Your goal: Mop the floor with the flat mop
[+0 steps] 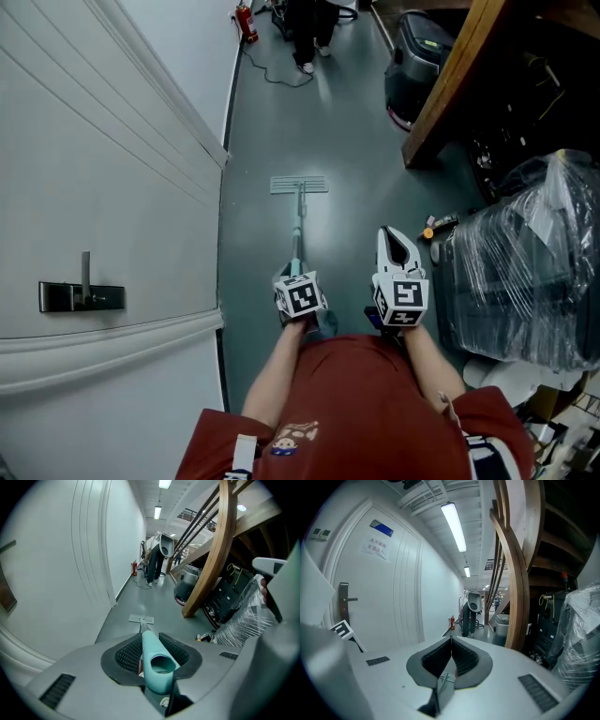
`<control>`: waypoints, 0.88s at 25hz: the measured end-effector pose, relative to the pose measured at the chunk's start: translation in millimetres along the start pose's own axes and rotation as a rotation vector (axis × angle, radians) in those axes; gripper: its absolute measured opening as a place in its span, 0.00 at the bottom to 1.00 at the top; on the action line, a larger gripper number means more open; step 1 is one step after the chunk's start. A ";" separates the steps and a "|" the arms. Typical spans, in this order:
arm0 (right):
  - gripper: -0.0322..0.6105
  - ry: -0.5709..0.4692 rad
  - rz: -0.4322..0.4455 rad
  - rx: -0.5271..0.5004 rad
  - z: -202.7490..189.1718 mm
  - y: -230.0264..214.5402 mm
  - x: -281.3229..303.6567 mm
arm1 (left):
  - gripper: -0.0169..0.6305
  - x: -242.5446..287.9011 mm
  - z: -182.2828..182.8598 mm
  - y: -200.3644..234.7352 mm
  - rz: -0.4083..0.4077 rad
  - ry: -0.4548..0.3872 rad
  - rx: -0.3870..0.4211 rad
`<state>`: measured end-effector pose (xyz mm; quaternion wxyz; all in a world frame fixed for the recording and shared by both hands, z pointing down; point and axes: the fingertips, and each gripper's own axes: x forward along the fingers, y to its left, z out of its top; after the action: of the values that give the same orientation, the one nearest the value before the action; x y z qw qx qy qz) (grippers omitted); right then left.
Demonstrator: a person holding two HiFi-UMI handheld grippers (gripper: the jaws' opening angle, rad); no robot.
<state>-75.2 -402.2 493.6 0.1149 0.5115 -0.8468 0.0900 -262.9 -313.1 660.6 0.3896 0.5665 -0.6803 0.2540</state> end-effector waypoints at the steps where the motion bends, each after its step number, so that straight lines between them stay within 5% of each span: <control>1: 0.08 0.001 -0.005 -0.002 2.9 3.7 9.3 | 0.22 5.2 8.6 6.2 -0.005 0.001 0.000; 10: 0.08 -0.026 -0.062 -0.022 32.4 22.6 81.5 | 0.22 51.3 74.6 47.4 -0.037 -0.003 0.033; 22: 0.08 -0.021 -0.062 0.002 49.4 -1.0 177.5 | 0.22 109.1 146.7 38.7 -0.044 0.000 0.039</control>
<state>-159.3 -566.1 497.2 0.1082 0.5384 -0.8317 0.0817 -341.9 -482.2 670.3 0.3843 0.5888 -0.6624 0.2584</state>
